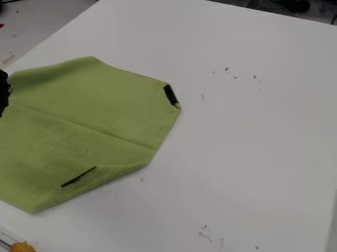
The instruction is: Fold the cloth from top left to bottom right
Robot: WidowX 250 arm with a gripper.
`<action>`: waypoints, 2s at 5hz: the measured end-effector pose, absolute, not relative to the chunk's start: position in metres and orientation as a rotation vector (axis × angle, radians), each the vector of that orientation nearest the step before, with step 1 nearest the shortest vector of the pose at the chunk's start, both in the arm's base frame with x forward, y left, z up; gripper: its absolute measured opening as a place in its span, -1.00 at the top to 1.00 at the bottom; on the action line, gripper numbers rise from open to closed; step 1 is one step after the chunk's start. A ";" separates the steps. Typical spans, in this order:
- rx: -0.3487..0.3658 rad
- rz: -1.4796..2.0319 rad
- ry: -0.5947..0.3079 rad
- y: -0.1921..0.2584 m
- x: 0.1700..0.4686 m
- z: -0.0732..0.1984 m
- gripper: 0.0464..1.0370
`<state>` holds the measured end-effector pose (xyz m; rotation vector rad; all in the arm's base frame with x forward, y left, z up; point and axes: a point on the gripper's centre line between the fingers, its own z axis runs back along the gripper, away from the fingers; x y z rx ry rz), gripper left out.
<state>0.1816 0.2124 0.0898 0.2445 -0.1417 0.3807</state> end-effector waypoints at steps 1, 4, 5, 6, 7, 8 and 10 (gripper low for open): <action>0.232 0.381 -0.125 0.211 0.182 0.084 -0.93; 0.209 0.161 -0.129 0.124 0.269 0.077 -0.93; 0.182 0.115 -0.169 0.090 0.306 0.075 -0.93; 0.140 0.081 -0.206 0.060 0.339 0.069 -0.93; 0.094 0.072 -0.213 0.041 0.363 0.057 -0.93; 0.068 0.079 -0.224 0.033 0.388 0.048 -0.93; 0.035 0.138 -0.250 0.037 0.401 0.030 -0.93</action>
